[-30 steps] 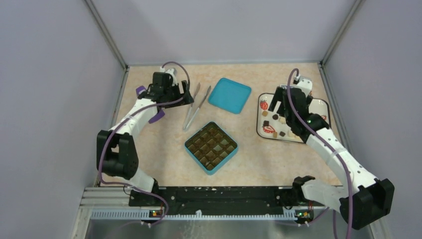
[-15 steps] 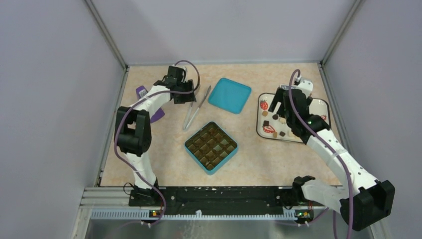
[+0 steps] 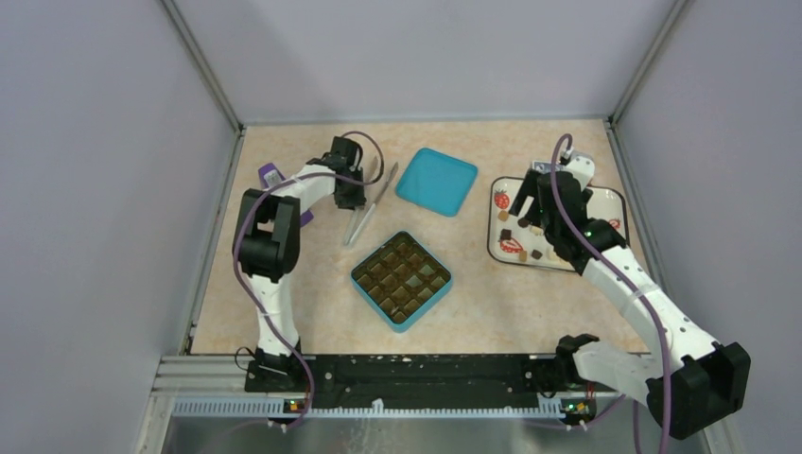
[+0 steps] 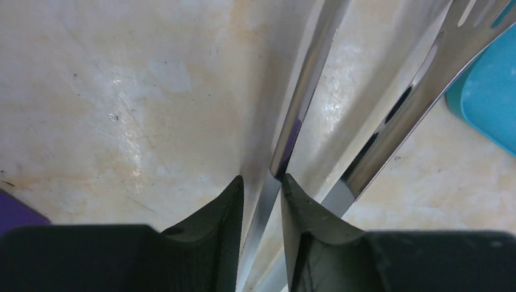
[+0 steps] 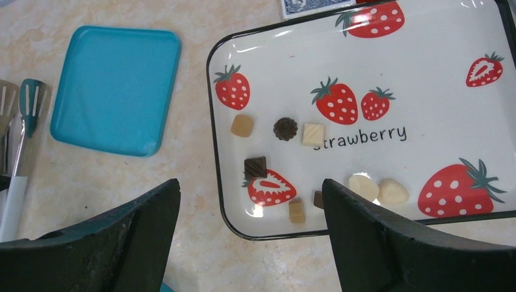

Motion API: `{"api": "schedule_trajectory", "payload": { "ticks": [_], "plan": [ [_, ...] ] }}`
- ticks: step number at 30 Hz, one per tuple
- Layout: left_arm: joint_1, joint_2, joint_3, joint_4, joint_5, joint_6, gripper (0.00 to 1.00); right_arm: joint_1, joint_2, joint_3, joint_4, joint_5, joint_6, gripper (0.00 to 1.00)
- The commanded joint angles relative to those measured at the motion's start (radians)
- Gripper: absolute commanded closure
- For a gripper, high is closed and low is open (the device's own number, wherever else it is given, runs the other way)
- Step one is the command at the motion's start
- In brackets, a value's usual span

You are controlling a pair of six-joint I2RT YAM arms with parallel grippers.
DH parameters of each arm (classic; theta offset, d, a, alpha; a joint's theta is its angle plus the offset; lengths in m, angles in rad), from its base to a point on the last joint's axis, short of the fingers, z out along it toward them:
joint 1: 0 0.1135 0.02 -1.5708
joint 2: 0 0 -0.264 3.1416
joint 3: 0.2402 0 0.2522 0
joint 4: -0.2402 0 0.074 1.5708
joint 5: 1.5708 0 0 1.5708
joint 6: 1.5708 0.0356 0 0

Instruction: Pack the chocolate

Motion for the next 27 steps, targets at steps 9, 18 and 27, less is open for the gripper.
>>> {"api": "schedule_trajectory", "payload": {
  "ticks": [9, 18, 27],
  "plan": [
    [-0.01, -0.031, 0.198, -0.1, -0.113, -0.031, 1.0, -0.005, -0.042, 0.013, -0.031, 0.003, 0.013, 0.16],
    [-0.07, -0.259, 0.209, -0.09, 0.088, -0.135, 1.0, -0.005, -0.066, 0.021, -0.044, 0.033, -0.002, 0.16],
    [-0.338, -0.423, -0.089, 0.094, 0.022, -0.508, 1.0, -0.005, -0.088, 0.02, -0.063, 0.073, -0.005, 0.16]
  ]
}}
